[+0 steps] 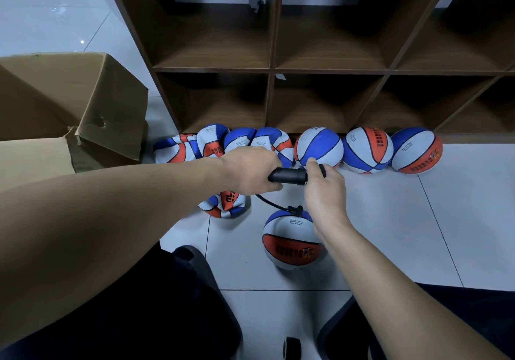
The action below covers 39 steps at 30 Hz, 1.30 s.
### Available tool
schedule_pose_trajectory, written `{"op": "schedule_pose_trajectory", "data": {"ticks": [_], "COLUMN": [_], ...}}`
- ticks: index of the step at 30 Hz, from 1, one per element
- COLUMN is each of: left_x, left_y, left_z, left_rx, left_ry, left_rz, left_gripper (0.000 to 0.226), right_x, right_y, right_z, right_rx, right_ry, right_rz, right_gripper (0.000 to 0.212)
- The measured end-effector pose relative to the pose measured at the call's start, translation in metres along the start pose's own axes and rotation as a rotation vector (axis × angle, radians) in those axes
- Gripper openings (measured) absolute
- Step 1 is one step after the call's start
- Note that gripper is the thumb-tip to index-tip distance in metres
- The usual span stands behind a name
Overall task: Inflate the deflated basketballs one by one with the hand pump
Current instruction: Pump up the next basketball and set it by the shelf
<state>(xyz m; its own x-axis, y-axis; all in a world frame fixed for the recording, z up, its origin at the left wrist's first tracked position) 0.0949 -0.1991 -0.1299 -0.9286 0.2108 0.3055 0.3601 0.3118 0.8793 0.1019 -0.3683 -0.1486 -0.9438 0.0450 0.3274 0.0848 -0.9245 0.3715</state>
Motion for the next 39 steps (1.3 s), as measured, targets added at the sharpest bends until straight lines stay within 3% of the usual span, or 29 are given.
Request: {"op": "schedule_pose_trajectory", "data": {"ticks": [5, 8, 16, 31, 39], "left_x": [0.002, 0.002, 0.006, 0.004, 0.004], "left_y": [0.000, 0.003, -0.001, -0.003, 0.002], "left_z": [0.016, 0.022, 0.015, -0.007, 0.005], "left_rx": [0.015, 0.025, 0.005, -0.005, 0.061], "left_ry": [0.037, 0.053, 0.053, 0.011, 0.025], "left_rz": [0.032, 0.042, 0.019, -0.020, -0.023], "left_gripper": [0.024, 0.023, 0.025, 0.027, 0.029], "right_x": [-0.022, -0.031, -0.020, 0.013, -0.007], "right_y": [0.045, 0.068, 0.062, 0.004, 0.026], "right_z": [-0.012, -0.014, -0.005, 0.010, 0.018], "right_rx": [-0.111, -0.191, -0.136, 0.097, 0.115], "right_ry": [-0.120, -0.147, -0.024, 0.091, 0.108], "right_rz": [-0.117, -0.169, -0.241, -0.041, -0.039], "right_gripper": [0.032, 0.040, 0.036, 0.038, 0.040]}}
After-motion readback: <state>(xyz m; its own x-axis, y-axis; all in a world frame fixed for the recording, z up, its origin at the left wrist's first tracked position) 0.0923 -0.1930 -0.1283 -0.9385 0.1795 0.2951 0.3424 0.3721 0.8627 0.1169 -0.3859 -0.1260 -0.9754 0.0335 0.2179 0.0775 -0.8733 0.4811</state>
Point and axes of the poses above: each hand's wrist, its own x-axis away from the middle knuckle, its own y-axis out of the back of the hand, z = x × y, the point moved 9 cm from there along -x, towards the middle knuckle, and after that the axes turned 7 degrees about x, right-handed, at the moved point
